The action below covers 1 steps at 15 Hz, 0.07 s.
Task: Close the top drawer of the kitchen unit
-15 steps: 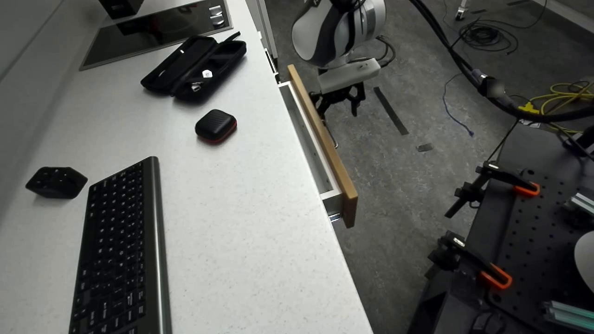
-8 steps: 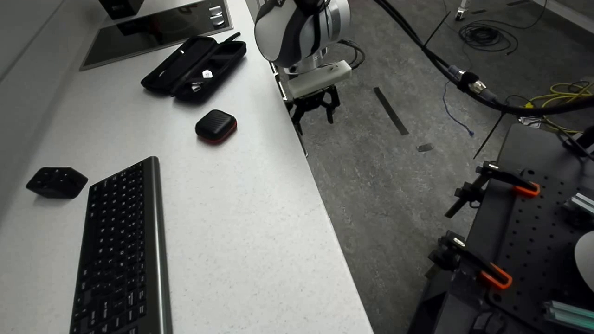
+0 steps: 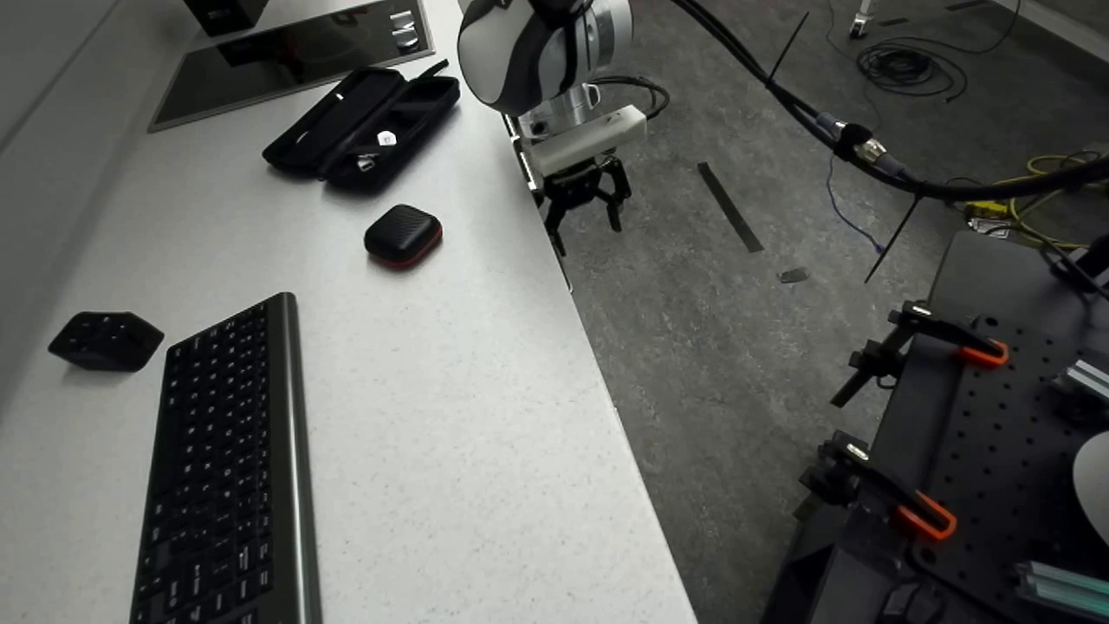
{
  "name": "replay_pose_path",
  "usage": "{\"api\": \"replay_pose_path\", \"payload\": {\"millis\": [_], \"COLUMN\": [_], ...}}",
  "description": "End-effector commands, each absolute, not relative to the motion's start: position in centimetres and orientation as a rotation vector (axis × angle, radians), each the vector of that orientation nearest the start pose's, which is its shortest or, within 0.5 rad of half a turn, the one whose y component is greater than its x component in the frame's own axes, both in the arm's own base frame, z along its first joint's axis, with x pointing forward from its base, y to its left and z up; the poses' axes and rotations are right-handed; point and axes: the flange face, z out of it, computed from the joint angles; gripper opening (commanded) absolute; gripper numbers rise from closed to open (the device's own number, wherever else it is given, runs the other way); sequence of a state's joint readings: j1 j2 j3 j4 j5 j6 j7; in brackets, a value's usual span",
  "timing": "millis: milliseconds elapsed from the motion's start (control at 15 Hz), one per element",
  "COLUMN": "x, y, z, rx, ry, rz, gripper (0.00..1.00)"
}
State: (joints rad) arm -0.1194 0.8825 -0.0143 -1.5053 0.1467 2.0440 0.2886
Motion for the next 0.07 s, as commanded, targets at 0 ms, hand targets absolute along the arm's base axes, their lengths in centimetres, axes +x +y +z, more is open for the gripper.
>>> {"api": "replay_pose_path", "payload": {"millis": [0], "x": [66.3], "y": [-8.05], "z": [11.62], "rx": [-2.919], "ry": [0.755], "rz": [0.537], "gripper": [1.0]}}
